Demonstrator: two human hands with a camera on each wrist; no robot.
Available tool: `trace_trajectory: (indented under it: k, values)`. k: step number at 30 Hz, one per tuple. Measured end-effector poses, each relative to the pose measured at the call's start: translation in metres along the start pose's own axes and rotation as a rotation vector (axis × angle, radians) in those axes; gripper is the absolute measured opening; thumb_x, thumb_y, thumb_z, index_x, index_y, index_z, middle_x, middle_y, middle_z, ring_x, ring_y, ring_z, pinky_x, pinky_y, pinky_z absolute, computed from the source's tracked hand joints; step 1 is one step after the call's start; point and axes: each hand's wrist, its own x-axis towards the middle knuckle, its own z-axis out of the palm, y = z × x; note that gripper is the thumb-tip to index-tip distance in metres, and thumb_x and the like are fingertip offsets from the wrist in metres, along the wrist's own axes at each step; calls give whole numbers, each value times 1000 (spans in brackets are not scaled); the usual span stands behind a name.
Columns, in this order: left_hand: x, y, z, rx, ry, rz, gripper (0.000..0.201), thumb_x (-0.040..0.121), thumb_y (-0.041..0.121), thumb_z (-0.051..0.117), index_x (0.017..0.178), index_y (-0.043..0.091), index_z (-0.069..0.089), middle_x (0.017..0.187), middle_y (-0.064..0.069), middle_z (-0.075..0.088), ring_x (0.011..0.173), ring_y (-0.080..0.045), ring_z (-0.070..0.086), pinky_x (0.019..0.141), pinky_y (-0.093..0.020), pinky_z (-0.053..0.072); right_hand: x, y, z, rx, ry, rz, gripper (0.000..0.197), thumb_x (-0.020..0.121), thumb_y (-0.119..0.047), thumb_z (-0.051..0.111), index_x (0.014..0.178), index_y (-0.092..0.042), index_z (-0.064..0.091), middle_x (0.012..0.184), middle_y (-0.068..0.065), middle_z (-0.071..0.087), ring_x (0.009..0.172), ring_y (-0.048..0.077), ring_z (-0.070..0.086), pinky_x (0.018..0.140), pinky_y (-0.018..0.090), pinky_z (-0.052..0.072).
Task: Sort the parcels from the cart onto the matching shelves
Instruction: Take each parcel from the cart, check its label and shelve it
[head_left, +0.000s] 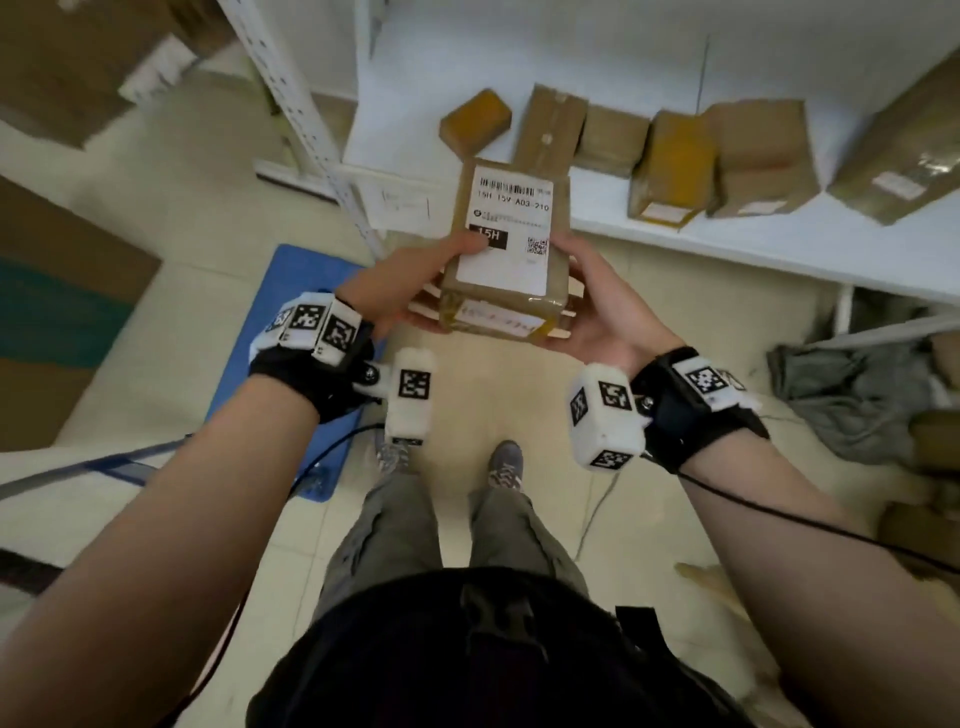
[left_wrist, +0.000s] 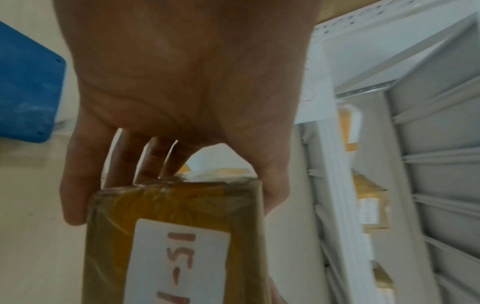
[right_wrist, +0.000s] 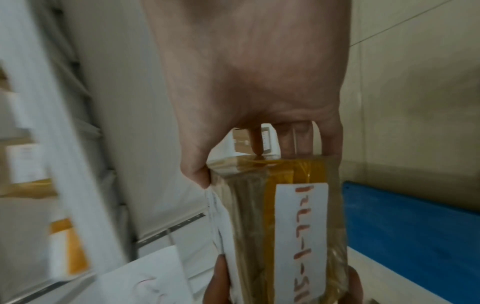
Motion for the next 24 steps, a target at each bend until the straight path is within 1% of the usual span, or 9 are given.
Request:
trace_trajectory:
  k: [1,3,5,8,10,13,17,20,24]
  values:
    - [-11,7,2,-11,-3,15,49,88,59,59,121,22,65,114,-9,72,102,-27,70,86,-39,60,-12,-4,-1,-14,-14,-28,50,87,-54,69,126,-22,67,124,13,68,117,31,66,100,49,53]
    - [-35,24,7,-10,-14,66,47,88,59,58,118,24,67,110,-8,74,101,-27,71,84,-41,60,-40,-14,-3,-39,-35,-89,49,89,-54,65,128,-23,66,112,10,68,102,27,69,94,43,57]
    - [-54,38,10,1,-26,107,46,89,59,56,117,24,67,106,-7,75,99,-27,71,80,-41,61,-60,-22,-3,-61,-38,-143,50,89,-55,65,129,-24,65,112,10,67,97,26,69,88,42,60]
    - [-79,59,9,23,-43,156,51,89,62,54,121,24,64,107,-9,74,100,-29,70,78,-42,62,-89,-35,1,-79,-20,-218,54,86,-58,68,128,-25,66,127,19,67,110,35,69,88,46,60]
    - [-92,70,8,46,-72,175,54,87,67,53,123,27,62,110,-10,73,101,-29,70,78,-46,61,-106,-42,3,-90,-7,-262,51,86,-60,67,124,-27,68,127,19,68,115,36,67,93,51,58]
    - [-109,86,6,66,-154,182,59,84,70,55,128,30,60,113,-9,71,103,-28,70,79,-52,60,-122,-50,4,-88,12,-315,45,88,-62,62,118,-29,70,112,11,74,102,30,71,92,49,59]
    - [-123,105,4,67,-208,261,53,87,57,61,129,25,57,118,-11,67,106,-28,68,81,-51,60,-132,-56,9,1,26,-371,41,91,-60,58,113,-27,71,91,5,77,92,28,72,89,49,60]
    - [-126,119,6,98,-143,306,50,89,50,63,129,22,53,112,-10,65,102,-25,69,85,-47,60,-132,-57,12,84,-12,-387,39,96,-54,54,116,-22,65,77,2,77,84,27,73,84,45,60]
    - [-121,140,9,199,-6,313,60,82,57,67,130,27,48,107,-4,70,97,-19,71,81,-42,61,-127,-64,13,132,-60,-361,46,95,-53,54,118,-14,62,86,11,76,91,36,72,89,51,58]
